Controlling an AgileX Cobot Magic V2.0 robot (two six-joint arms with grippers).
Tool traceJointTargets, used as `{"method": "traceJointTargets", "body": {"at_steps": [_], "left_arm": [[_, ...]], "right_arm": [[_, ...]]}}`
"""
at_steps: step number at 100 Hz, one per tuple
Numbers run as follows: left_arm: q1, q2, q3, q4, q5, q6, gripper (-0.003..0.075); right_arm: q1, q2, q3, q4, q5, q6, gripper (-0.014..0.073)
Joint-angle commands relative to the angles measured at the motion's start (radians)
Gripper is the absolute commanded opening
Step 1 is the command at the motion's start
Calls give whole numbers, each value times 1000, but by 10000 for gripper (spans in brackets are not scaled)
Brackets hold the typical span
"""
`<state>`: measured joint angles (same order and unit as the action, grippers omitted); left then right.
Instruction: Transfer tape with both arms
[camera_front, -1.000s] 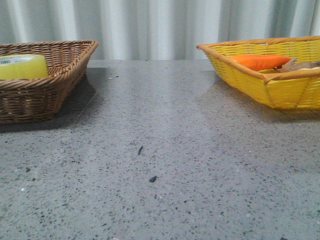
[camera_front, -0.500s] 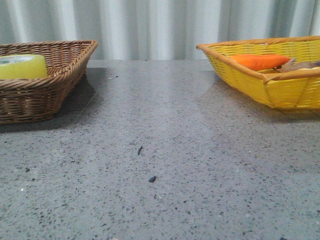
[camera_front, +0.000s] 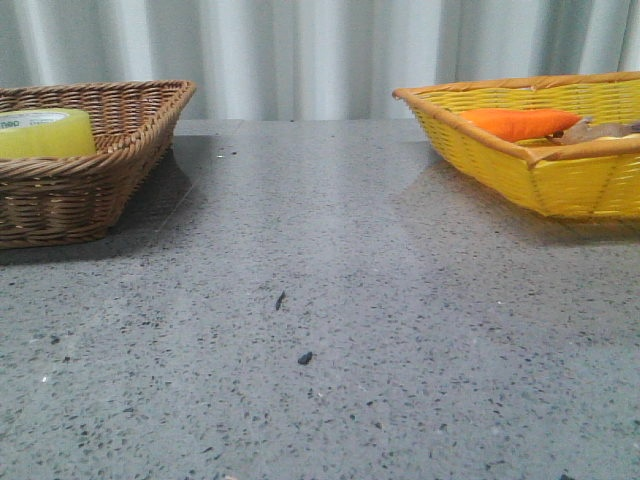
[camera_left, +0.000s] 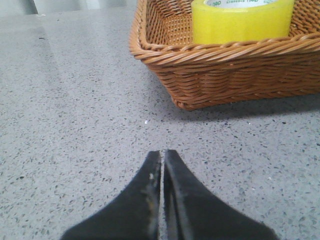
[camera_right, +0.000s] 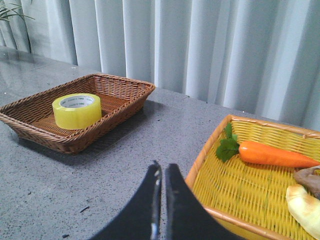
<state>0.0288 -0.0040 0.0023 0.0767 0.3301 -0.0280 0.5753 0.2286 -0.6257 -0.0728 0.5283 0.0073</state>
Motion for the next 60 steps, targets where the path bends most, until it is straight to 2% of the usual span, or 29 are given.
{"method": "traceJointTargets", "body": {"at_steps": [1,10,21,28,35,42,54,60], "left_arm": [[2,-30,11,-6,-69,-1,-20],[2,-30,11,-6,-69,-1,-20],[2,-30,11,-6,-69,-1,-20],[2,-30,11,-6,-69,-1,-20],[2,-30,11,-6,-69,-1,-20],[2,-30,11,-6,-69,-1,-20],[2,-30,11,-6,-69,-1,-20],[2,-30,11,-6,-69,-1,-20]], "right_arm": [[-5,8,-23,-8,-71,1,-68],[-5,8,-20,-27,-64,1,-68],[-27,8,31,-165,-62,1,-68],[-74,8,97,-180,-78,10,-68],[-145,8,187,-178,-115,86,-68],[-230,8,299,-172,-228,120,-68],[-364,0,505,-160,-551,120,-68],[-374,-50,569,-149,-566,120,-68]]}}
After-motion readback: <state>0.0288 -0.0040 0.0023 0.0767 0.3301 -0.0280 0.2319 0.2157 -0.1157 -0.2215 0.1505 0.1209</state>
